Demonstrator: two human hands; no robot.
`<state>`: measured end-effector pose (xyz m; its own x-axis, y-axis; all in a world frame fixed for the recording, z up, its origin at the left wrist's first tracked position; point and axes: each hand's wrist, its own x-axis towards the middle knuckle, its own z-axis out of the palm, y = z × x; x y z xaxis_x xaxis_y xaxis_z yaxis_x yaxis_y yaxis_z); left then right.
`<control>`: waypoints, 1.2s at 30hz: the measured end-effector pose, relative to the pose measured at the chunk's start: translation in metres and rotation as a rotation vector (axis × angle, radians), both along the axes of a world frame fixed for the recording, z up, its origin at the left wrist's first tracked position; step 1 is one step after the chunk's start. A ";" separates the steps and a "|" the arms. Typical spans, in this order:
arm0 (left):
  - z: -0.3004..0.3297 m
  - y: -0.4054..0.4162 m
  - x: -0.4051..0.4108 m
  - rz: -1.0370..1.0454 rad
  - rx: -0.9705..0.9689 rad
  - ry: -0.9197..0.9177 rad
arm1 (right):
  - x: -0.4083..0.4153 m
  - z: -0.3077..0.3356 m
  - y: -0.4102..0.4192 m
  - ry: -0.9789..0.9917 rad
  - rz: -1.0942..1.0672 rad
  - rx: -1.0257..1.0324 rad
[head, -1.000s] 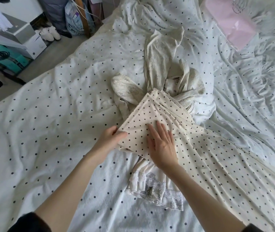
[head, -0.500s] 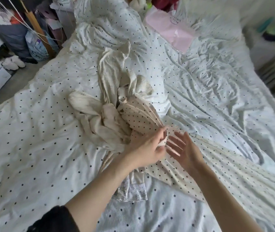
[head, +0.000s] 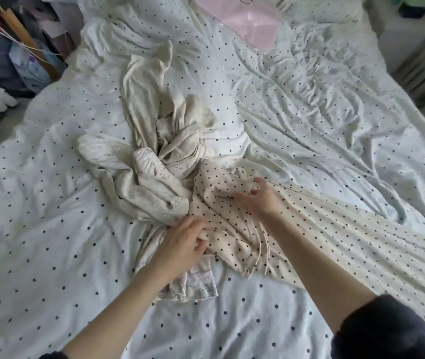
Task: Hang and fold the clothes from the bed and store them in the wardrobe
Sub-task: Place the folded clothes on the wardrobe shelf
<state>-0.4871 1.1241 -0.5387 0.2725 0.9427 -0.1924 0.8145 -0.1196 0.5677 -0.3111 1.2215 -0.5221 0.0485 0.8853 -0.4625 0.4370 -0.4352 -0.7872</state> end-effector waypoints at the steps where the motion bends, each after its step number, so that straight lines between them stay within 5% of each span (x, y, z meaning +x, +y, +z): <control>1: -0.004 -0.004 -0.003 -0.018 -0.056 0.003 | -0.006 -0.004 0.007 -0.122 0.093 0.053; 6: -0.018 -0.016 -0.005 0.083 -0.029 0.037 | -0.015 -0.023 0.036 -0.499 0.312 0.105; 14: -0.023 -0.027 -0.022 0.002 -0.085 -0.060 | -0.005 -0.015 0.064 -0.221 -0.087 -0.019; 21: -0.020 -0.022 -0.018 0.765 -0.363 -0.599 | 0.000 -0.010 0.021 -0.120 -0.211 -0.134; 25: -0.026 -0.017 -0.007 0.770 -0.393 -0.514 | -0.004 -0.008 -0.015 -0.170 -0.190 0.014; 30: -0.022 -0.019 -0.006 0.800 -0.428 -0.657 | 0.014 -0.001 -0.009 -0.144 -0.237 -0.081; 36: -0.021 -0.020 -0.010 0.753 -0.515 -0.605 | 0.051 -0.002 -0.032 0.023 -0.371 -0.252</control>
